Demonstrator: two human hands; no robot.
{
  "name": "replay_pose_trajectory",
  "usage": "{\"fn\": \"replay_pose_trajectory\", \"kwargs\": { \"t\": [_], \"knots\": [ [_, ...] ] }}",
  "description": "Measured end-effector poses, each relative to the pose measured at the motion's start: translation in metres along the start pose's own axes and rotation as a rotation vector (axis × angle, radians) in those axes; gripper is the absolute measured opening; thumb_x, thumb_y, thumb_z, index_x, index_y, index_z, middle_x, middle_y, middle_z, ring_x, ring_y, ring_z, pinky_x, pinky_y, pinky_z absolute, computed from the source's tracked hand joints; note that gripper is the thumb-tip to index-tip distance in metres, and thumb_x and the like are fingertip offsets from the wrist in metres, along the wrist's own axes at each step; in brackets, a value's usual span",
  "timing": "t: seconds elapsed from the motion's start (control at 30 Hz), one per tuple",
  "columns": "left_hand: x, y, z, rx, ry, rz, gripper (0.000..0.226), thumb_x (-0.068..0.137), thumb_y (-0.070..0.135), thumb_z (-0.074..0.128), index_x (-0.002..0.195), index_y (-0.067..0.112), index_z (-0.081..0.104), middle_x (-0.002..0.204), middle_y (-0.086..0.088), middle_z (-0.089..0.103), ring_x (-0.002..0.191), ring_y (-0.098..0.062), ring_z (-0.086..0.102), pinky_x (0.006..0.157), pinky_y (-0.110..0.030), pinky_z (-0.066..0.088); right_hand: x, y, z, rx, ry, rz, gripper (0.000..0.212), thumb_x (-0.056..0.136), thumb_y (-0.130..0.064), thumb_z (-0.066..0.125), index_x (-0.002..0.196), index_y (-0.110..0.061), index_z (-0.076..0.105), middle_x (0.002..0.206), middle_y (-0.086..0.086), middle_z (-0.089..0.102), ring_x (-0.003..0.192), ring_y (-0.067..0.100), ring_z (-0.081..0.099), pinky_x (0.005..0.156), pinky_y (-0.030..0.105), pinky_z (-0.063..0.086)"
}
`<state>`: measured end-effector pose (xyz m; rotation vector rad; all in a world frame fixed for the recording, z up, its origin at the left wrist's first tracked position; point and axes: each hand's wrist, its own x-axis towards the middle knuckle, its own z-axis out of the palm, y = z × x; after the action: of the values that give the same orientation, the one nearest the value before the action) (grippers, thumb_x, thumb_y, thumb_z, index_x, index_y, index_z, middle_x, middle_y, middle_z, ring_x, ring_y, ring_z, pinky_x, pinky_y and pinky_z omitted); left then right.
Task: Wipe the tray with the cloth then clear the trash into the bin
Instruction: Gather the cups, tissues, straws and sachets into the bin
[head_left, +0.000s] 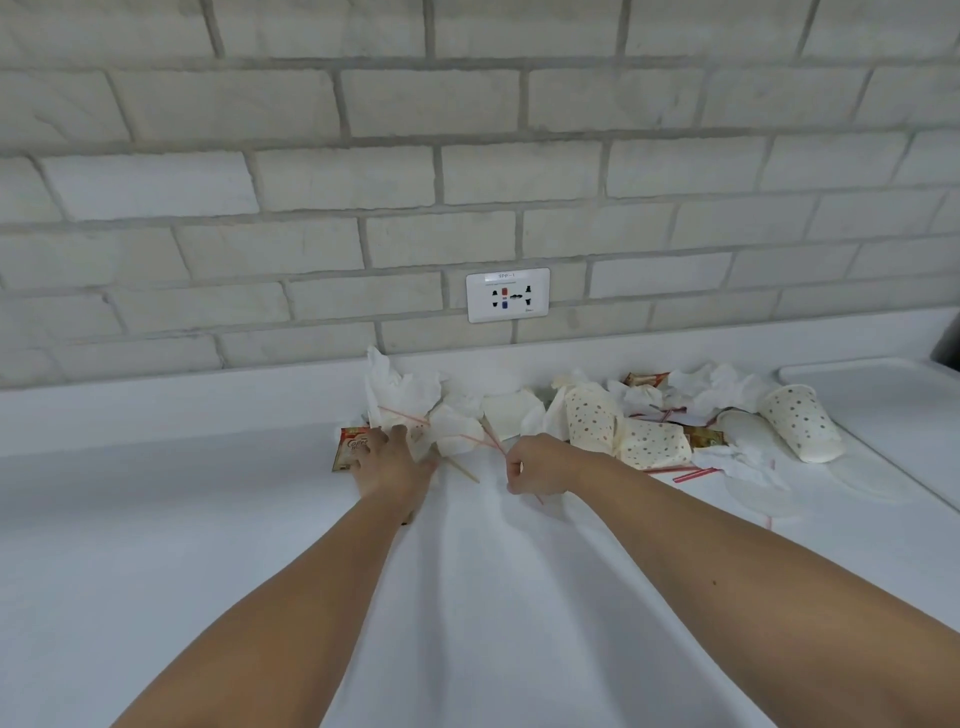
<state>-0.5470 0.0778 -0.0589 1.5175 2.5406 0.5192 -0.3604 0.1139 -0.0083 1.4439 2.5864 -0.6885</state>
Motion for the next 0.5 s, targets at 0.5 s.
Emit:
{"fn": "replay_pose_trajectory", "kwargs": {
  "t": [0.5],
  "knots": [
    [0.003,-0.019,-0.012,-0.683,0.292,0.065,0.018,0.091,0.004,0.039,0.099,0.003,0.055,0.096,-0.009,0.050,0.086,-0.026,0.049,0.070,-0.029,0.036,0.096,-0.032,0.018,0.005,0.287,-0.021,0.063,0.089,-0.015,0.056,0.144,-0.019,0.025,0.138,0.009,0.031,0.125,0.031,0.034,0.094,0.039,0.042]
  ]
}}
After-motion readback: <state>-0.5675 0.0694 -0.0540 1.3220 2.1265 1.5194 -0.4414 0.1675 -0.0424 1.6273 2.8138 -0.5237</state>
